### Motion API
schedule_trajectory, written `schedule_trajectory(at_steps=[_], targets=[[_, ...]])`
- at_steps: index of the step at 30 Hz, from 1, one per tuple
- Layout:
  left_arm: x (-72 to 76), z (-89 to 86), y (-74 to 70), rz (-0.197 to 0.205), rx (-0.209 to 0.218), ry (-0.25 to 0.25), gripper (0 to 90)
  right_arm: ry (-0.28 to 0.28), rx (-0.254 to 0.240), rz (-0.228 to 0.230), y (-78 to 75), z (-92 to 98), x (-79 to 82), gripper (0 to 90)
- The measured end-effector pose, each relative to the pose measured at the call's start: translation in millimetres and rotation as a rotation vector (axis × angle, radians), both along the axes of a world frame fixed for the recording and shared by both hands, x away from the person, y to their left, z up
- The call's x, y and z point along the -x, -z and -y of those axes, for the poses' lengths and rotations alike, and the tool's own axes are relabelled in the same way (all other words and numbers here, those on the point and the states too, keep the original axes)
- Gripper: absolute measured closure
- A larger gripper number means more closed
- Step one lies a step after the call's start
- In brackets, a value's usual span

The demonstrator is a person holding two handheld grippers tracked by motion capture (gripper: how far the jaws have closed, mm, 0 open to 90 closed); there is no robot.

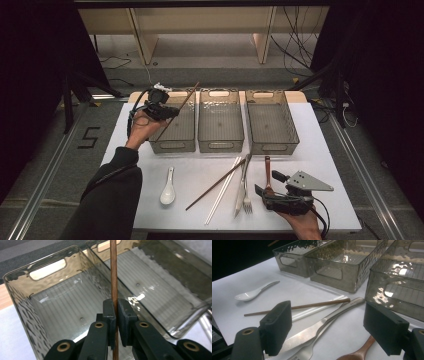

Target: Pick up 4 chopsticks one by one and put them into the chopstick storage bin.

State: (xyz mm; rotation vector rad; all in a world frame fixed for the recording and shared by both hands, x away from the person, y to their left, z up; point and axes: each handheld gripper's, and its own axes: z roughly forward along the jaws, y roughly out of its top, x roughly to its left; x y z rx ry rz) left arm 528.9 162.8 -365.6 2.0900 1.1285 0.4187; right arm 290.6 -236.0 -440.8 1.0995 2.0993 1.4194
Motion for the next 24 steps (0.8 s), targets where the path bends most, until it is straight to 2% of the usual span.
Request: schedule_trajectory(at_steps=[11,14,24], targets=[[-18.4,-9.0,8.2,0.019,-0.019,-0.041,84.4,-0.002,0.000,-0.003,0.6,0.4,-0.2,23.5],[-20.3,-10.0,11.1,0.022,-0.015,-0.052,84.5,-0.003,0.001,-0.002,0.6,0.0,-0.2,23.5],[-29.4,-11.2,23.0,0.018,-0.039,-0.075,84.4,-0.005,-0.002,-0.003,1.0,-0.1,-0.3,23.5]])
